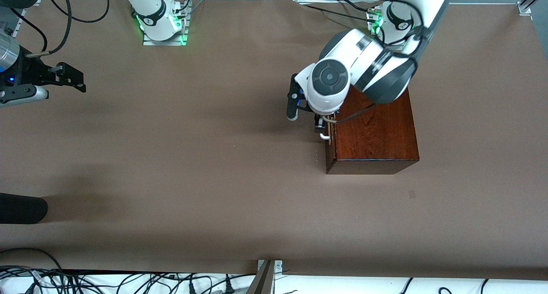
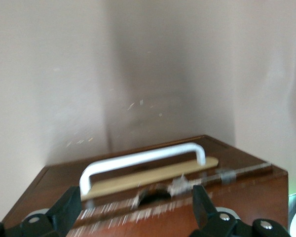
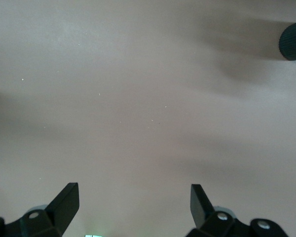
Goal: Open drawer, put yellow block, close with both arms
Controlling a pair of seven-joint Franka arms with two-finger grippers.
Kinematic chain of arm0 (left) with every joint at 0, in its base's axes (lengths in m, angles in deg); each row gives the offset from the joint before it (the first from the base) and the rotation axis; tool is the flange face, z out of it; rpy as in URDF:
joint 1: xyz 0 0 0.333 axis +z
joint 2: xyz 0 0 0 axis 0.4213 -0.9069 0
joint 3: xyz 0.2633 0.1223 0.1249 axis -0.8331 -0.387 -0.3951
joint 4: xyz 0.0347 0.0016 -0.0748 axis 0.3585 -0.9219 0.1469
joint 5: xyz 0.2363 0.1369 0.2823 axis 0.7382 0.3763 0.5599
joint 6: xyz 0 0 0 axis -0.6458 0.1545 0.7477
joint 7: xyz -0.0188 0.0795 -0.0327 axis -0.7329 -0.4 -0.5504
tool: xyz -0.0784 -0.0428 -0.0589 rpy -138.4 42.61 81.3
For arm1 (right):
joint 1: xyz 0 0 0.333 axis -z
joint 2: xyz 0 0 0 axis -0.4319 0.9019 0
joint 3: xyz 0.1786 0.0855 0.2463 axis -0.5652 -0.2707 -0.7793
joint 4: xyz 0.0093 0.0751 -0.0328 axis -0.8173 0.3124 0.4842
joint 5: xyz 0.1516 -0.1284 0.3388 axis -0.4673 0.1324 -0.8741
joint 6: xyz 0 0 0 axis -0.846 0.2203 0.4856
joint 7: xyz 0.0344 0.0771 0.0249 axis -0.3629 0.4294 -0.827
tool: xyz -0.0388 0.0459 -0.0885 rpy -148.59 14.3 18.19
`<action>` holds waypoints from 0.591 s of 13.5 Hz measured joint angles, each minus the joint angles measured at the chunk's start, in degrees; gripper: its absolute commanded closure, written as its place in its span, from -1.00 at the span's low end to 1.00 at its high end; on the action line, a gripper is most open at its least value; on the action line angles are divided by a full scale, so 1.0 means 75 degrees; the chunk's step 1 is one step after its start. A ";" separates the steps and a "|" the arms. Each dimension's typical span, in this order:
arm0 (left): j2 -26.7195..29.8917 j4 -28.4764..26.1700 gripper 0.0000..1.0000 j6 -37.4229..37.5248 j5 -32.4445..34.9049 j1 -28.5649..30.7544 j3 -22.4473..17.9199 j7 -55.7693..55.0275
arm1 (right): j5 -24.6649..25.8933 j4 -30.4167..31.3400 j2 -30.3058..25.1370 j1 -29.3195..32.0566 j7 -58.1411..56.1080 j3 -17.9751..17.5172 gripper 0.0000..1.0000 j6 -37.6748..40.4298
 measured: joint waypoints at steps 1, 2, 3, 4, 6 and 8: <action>0.0089 0.0154 -1.00 0.0011 0.0006 0.0198 -0.0031 0.0034 | 0.0000 0.0000 0.0000 0.0000 0.0000 0.0000 -1.00 0.0000; 0.0111 0.0307 -1.00 0.0012 0.0006 0.0439 -0.0052 0.0125 | 0.0000 0.0000 0.0000 0.0000 0.0000 0.0000 -1.00 0.0000; 0.0104 0.0415 -1.00 0.0012 0.0052 0.0654 -0.0085 0.0225 | 0.0000 0.0000 0.0000 0.0000 0.0000 0.0000 -1.00 0.0000; 0.0092 0.0498 -1.00 0.0012 0.0196 0.0799 -0.0144 0.0295 | 0.0000 0.0000 0.0000 0.0000 0.0000 0.0000 -1.00 0.0000; 0.0068 0.0638 -1.00 0.0010 0.0393 0.0894 -0.0252 0.0312 | 0.0000 0.0000 0.0000 0.0000 0.0000 0.0000 -1.00 0.0000; 0.0058 0.0822 -1.00 0.0010 0.0451 0.0937 -0.0378 0.0275 | 0.0000 0.0000 0.0000 -0.0001 0.0000 0.0000 -1.00 0.0000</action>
